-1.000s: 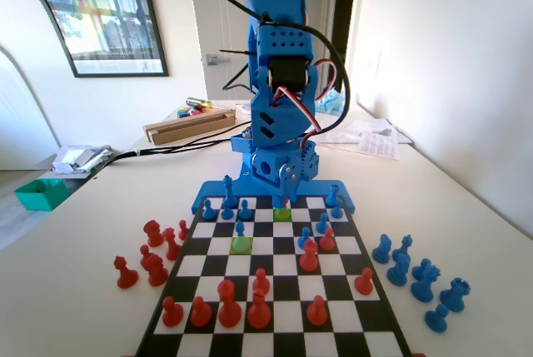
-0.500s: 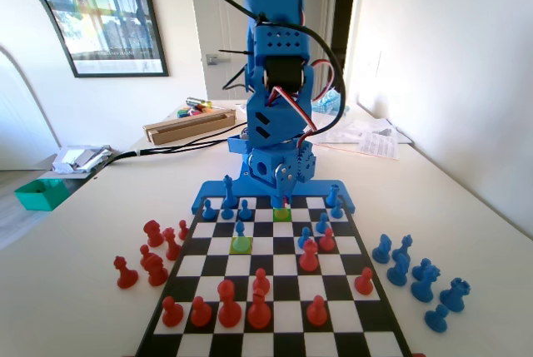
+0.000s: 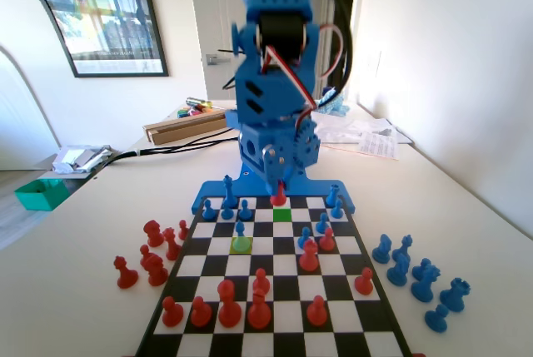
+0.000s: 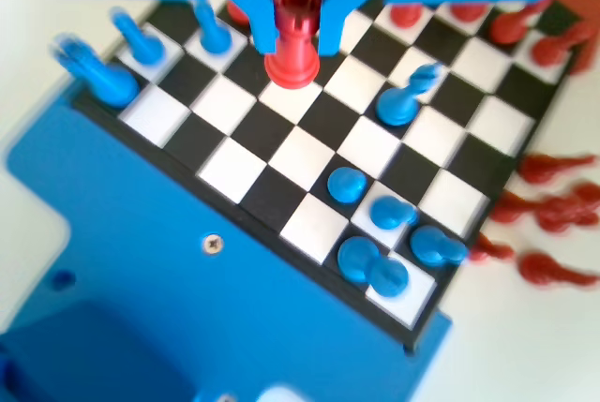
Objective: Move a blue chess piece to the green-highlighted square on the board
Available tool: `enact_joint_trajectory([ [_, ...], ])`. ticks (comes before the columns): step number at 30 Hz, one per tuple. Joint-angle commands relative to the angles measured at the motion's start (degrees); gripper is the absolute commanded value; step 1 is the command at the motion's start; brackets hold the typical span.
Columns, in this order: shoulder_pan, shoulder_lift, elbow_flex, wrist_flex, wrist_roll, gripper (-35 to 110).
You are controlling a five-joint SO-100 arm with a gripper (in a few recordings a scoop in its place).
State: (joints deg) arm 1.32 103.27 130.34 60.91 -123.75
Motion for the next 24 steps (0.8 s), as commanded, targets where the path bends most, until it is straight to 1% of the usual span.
enact_joint_trajectory([
  [1,3.9,4.7,-8.6,8.8,1.5,1],
  [4,8.8,5.4,-12.4,14.5,1.6,1],
  [9,20.6,5.6,-17.0,21.4,-3.0,1],
  [18,40.6,2.8,-24.7,27.2,-12.4,1],
  [24,47.7,-4.0,-30.4,27.7,-14.4,1],
])
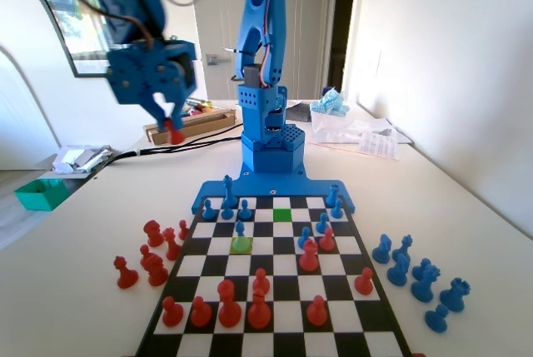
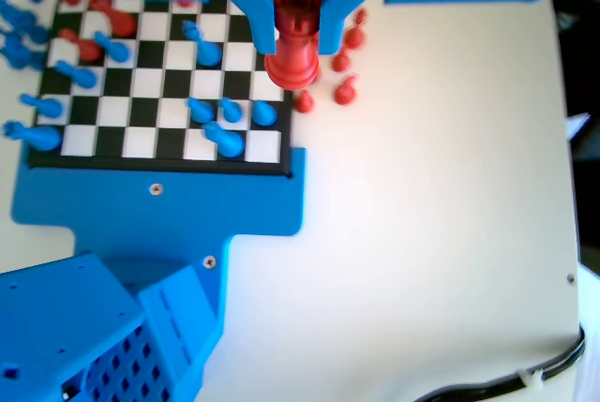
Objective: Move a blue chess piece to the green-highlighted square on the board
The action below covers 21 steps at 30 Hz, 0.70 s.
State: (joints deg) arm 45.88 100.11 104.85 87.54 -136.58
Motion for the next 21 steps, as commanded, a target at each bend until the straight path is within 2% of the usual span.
enact_joint_trajectory([
  [1,3.6,-2.2,-5.7,0.7,-1.3,1],
  [4,3.3,-6.7,-7.3,-2.7,1.8,1],
  [13,1.3,-12.4,1.5,-23.0,8.0,1],
  [21,3.2,-15.2,13.7,-41.5,5.2,1],
])
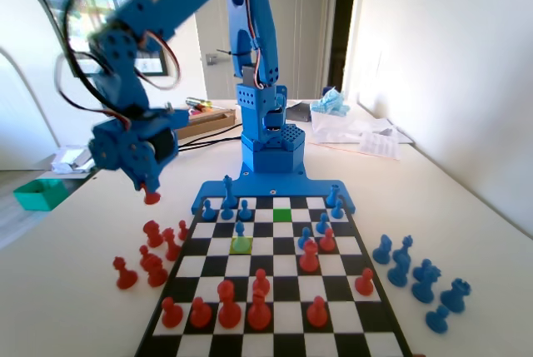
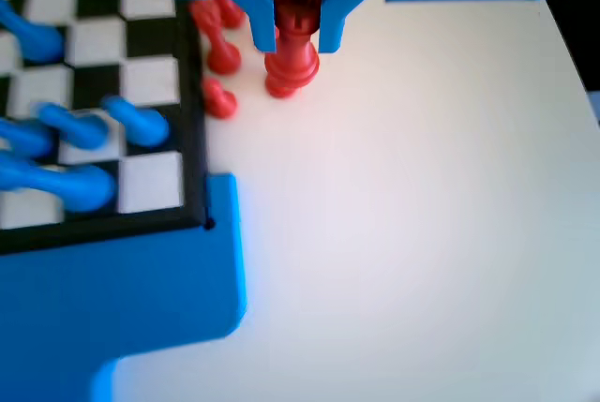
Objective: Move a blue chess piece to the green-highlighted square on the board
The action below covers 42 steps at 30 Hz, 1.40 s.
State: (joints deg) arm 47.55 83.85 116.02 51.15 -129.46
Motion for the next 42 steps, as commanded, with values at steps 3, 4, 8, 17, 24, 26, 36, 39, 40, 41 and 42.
enact_joint_trajectory([
  [3,2.0,0.1,5.8,-9.4,-3.4,1],
  [4,2.1,-0.2,6.7,-10.5,-3.7,1],
  [8,2.0,-1.0,9.3,-13.6,-4.4,1],
  [17,1.2,-1.8,14.2,-19.9,-6.0,1],
  [24,0.7,-1.8,16.8,-23.9,-7.4,3],
  [26,0.6,-1.8,17.4,-24.9,-7.6,4],
  [36,0.6,-1.8,21.4,-30.8,-9.9,10],
  [39,0.5,-1.9,22.0,-31.7,-10.0,10],
  [40,0.5,-1.9,22.0,-31.7,-10.0,11],
  [41,0.5,-1.9,22.0,-31.7,-10.2,12],
  [42,0.5,-1.9,21.7,-31.7,-10.2,12],
])
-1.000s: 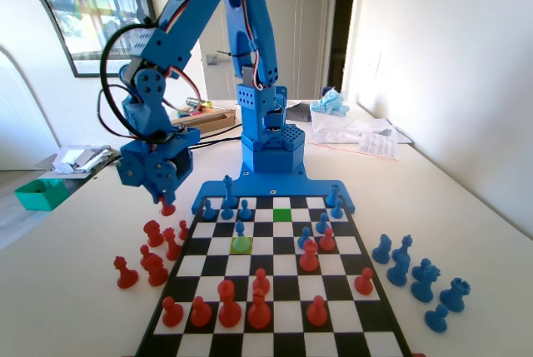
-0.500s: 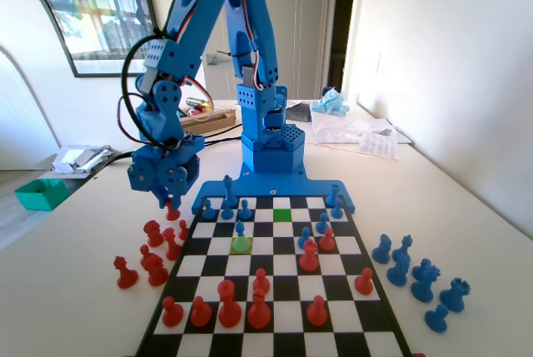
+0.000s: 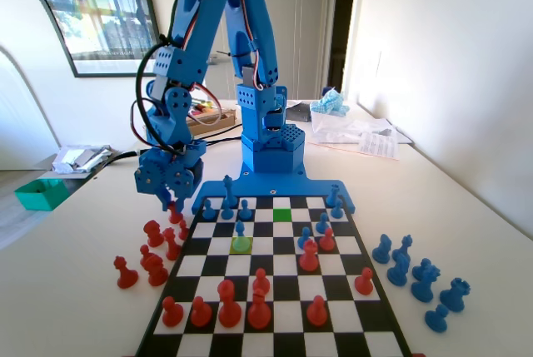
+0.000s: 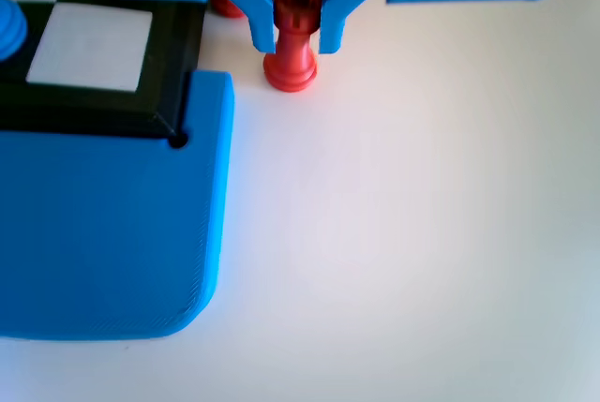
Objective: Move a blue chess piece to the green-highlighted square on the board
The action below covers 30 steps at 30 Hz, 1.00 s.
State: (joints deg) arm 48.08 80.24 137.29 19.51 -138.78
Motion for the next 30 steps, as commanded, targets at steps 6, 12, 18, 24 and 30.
enact_joint_trajectory([
  [6,-0.1,2.2,-4.1,5.6,-1.8,13],
  [12,-1.4,6.2,-11.2,17.8,-2.2,13],
  [18,-4.1,11.3,-18.1,32.7,-0.4,13],
  [24,-9.7,17.1,-20.7,41.5,6.0,12],
  [30,-18.2,20.0,-22.1,43.9,15.1,12],
])
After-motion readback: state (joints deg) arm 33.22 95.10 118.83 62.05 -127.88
